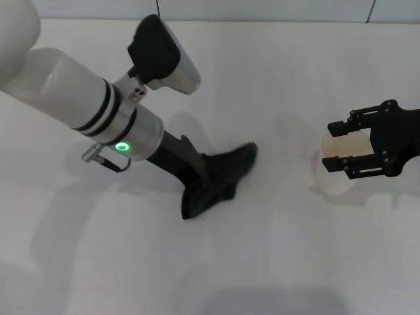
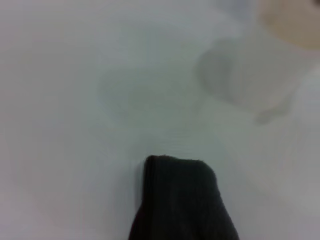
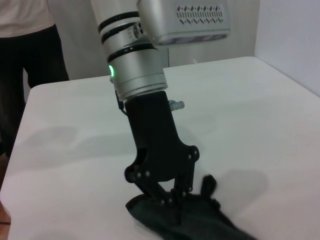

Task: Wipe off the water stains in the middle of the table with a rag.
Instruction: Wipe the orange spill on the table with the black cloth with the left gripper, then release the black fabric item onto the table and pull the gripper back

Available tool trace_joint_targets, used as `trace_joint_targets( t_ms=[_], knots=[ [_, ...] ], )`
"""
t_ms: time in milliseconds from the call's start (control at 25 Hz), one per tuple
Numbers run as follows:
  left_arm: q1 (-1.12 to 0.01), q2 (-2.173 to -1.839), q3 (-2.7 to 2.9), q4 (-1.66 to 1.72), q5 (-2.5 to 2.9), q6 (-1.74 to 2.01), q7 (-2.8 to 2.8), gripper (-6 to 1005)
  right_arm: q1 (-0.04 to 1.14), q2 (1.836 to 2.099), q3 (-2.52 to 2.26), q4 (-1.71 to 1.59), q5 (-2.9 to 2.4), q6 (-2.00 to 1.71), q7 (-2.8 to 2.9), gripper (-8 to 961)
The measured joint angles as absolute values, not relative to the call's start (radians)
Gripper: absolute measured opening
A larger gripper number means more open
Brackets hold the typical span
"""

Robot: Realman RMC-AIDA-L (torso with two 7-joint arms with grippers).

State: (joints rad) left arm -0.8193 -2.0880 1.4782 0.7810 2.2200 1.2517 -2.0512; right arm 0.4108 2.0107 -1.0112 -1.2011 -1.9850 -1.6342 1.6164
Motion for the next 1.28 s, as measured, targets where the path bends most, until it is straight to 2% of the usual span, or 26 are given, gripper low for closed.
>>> trace_joint_targets(
  t_ms=[960,1280],
  knots=[
    [-0.734,-2.083,1.485,0.876,2.178,1.243,-2.041,236,0.406,2.009,-1.013,-1.202,-1.985,-1.641,1.614,628],
    [-0.621,-2.079,1.449,1.035,2.141,1.27,-1.998,421,0.405,2.009,-1.006,-1.201,-1.985,-1.641,1.614,629]
  ],
)
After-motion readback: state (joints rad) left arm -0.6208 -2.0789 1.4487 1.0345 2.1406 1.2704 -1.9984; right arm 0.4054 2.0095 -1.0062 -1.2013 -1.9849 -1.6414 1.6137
